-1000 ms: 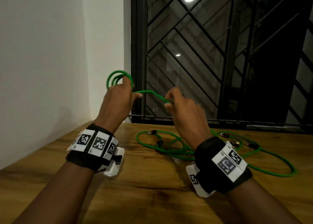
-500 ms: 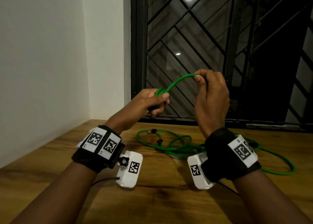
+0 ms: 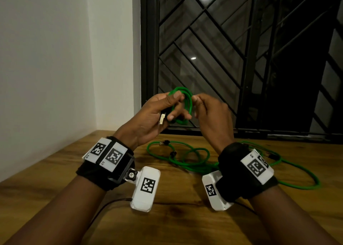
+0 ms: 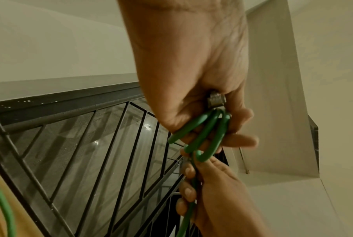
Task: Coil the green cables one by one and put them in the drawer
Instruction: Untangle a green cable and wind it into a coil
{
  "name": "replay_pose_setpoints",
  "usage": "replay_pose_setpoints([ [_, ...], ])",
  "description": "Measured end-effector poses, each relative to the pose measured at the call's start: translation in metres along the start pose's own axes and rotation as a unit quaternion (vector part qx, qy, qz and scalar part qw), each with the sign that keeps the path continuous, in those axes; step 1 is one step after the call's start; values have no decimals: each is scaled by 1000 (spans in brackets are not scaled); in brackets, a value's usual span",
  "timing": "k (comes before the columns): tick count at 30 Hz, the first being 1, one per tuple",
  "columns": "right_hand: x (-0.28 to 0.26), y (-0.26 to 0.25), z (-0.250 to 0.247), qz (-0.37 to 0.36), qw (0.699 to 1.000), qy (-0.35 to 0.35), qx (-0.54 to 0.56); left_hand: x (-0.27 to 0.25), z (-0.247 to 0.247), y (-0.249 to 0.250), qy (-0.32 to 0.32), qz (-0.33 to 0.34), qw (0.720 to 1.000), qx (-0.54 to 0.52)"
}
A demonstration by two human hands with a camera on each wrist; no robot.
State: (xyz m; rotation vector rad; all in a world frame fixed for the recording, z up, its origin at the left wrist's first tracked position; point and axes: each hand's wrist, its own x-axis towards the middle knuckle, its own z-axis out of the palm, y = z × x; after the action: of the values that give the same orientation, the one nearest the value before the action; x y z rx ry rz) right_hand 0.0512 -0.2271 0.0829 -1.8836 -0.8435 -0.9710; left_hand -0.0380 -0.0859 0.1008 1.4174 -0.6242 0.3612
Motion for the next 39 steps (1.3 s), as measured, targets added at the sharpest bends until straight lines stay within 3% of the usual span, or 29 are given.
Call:
replay_pose_setpoints([
  [7, -4, -3, 6, -3, 998, -65, 2, 4, -6, -1, -8, -12, 997, -76],
  [10, -6, -6, 13, -6, 991, -133, 22, 6, -13, -1, 1, 5, 992, -127],
  [16, -17, -13, 20, -11, 959, -281, -45, 10, -26, 3, 128, 77, 969, -196],
  [22, -19, -19, 19, 0, 963, -266, -51, 15, -33, -2, 234, 126, 962, -60],
  [32, -18, -18, 19, 25, 973, -230, -14, 12, -26, -9, 226, 144, 949, 163],
  [39, -20, -24, 18, -11, 980, -197, 1, 13, -21, -13, 236, 195, 894, 328],
])
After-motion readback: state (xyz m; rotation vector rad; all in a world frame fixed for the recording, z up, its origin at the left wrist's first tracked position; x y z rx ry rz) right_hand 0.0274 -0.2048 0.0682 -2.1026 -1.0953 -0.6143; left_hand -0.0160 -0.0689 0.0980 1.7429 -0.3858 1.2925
